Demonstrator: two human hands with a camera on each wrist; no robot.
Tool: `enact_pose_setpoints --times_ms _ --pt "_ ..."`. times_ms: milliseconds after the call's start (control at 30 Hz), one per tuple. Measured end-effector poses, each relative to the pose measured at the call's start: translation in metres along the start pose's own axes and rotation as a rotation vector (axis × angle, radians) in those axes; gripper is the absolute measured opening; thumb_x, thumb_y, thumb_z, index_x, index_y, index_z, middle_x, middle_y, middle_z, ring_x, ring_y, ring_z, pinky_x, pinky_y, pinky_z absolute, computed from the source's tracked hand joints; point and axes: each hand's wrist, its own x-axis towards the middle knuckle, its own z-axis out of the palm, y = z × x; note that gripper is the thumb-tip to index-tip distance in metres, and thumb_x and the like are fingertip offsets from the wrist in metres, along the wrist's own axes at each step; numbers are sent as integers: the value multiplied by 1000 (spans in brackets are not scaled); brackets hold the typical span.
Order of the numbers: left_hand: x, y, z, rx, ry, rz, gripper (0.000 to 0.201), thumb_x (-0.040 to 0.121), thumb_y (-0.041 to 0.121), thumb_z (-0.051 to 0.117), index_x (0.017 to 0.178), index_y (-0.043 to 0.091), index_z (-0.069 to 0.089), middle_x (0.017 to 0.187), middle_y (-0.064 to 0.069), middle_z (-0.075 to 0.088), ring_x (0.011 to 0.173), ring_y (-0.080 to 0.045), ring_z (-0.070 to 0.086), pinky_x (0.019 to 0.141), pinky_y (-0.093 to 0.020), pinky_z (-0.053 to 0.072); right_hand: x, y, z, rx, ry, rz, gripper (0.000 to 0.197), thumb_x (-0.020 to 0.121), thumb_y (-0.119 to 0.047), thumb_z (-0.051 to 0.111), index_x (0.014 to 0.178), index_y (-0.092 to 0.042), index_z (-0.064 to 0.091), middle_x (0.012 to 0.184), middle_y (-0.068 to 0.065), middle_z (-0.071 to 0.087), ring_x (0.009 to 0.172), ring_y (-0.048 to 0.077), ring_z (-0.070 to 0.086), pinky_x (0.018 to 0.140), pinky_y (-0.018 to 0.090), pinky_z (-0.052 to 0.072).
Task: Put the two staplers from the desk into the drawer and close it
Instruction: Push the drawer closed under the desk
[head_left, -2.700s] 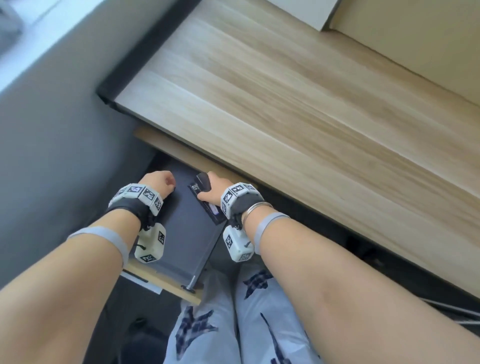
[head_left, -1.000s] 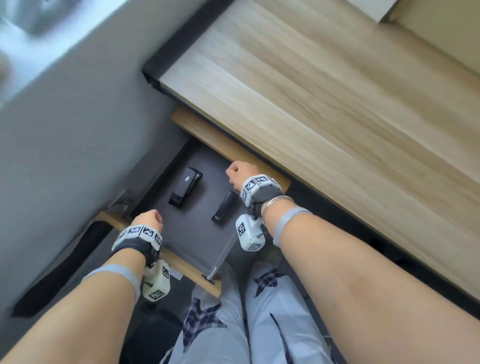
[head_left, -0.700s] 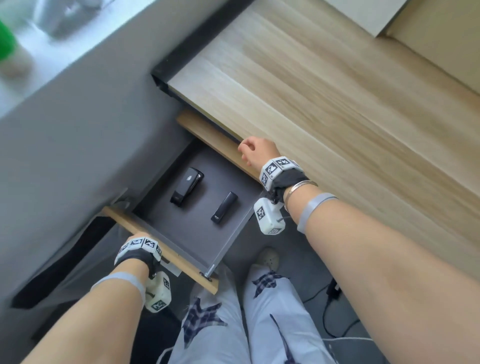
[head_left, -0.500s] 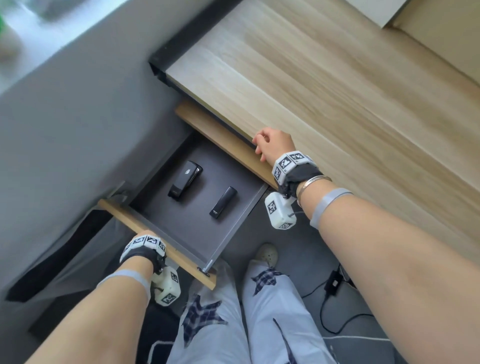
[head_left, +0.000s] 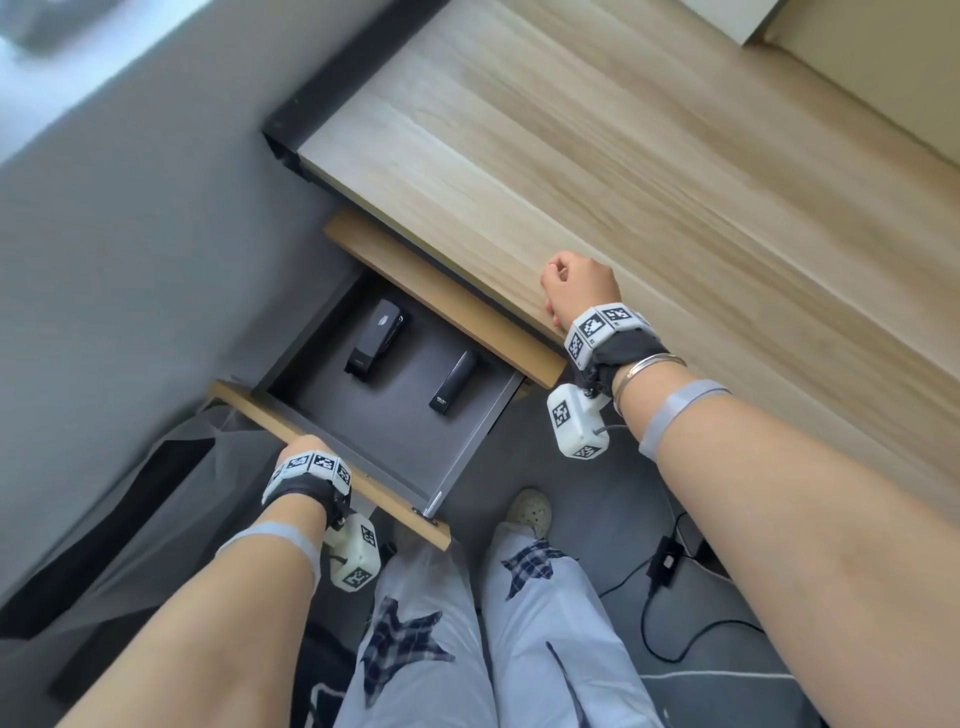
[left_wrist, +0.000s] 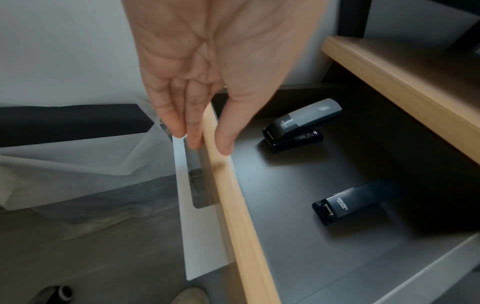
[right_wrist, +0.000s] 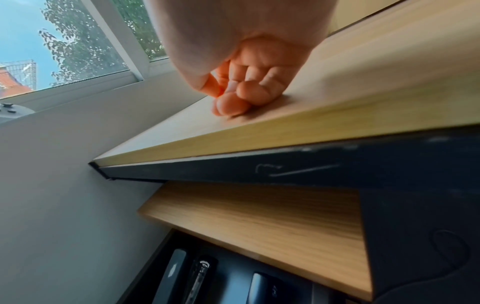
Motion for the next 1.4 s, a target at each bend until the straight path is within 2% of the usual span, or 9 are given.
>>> enact_pose_setpoints --times_ms 67,167,267,367,467,600,933,1100,1400 --pt "2 13 -3 -25 72 56 6 69 6 72 73 3 75 78 -12 73 74 -29 69 65 -31 59 3 7 -6 -5 23 29 29 88 -24 38 84 -15 65 79 13 74 74 35 70 72 43 59" --pt "8 37 -6 -71 174 100 23 88 6 56 103 -6 67 116 -24 66 108 -38 62 91 -40 51 7 16 -14 -12 38 61 30 89 -23 37 87 -14 65 81 13 74 75 36 70 72 44 59" --pt "16 59 -14 -44 154 75 10 82 -2 57 76 -7 63 112 -25 67 105 -37 64 88 -39 53 11 22 -18 -14 47 75 31 91 -24 35 88 -14 64 80 14 74 72 35 70 70 44 60" --pt "28 77 -19 -59 171 113 19 83 -4 54 95 -11 66 109 -26 68 102 -38 65 84 -39 53 15 27 -20 8 44 83 30 91 -23 34 85 -15 63 74 10 74 54 29 67 63 37 60" --pt "33 94 -22 -93 177 145 18 83 -2 55 98 -7 64 110 -25 67 103 -39 64 78 -37 49 20 32 -20 49 58 108 29 90 -23 35 84 -14 62 60 5 68 39 19 61 55 30 57" --pt "39 119 -27 -156 194 202 32 82 3 56 114 0 59 119 -21 65 110 -37 61 86 -37 49 25 35 -19 140 59 125 25 88 -21 39 81 -13 61 43 -1 56 16 3 42 40 19 45" --pt "49 167 -39 -196 145 319 49 86 7 55 134 4 45 131 -21 57 119 -37 56 97 -40 45 32 38 -22 282 5 135 21 86 -18 41 67 -19 50 42 0 57 30 16 50 41 19 45" --pt "56 183 -41 -231 134 331 52 86 6 55 137 6 44 140 -17 53 125 -36 52 103 -40 43 35 37 -23 321 -3 146 22 85 -18 42 64 -19 48 41 0 57 26 14 48 39 18 42" --pt "69 193 -39 -430 92 237 45 79 5 64 121 -3 55 124 -25 62 115 -39 60 101 -46 48 35 39 -24 362 -9 147 24 85 -18 44 62 -20 47 39 0 56 21 8 43 38 18 41"
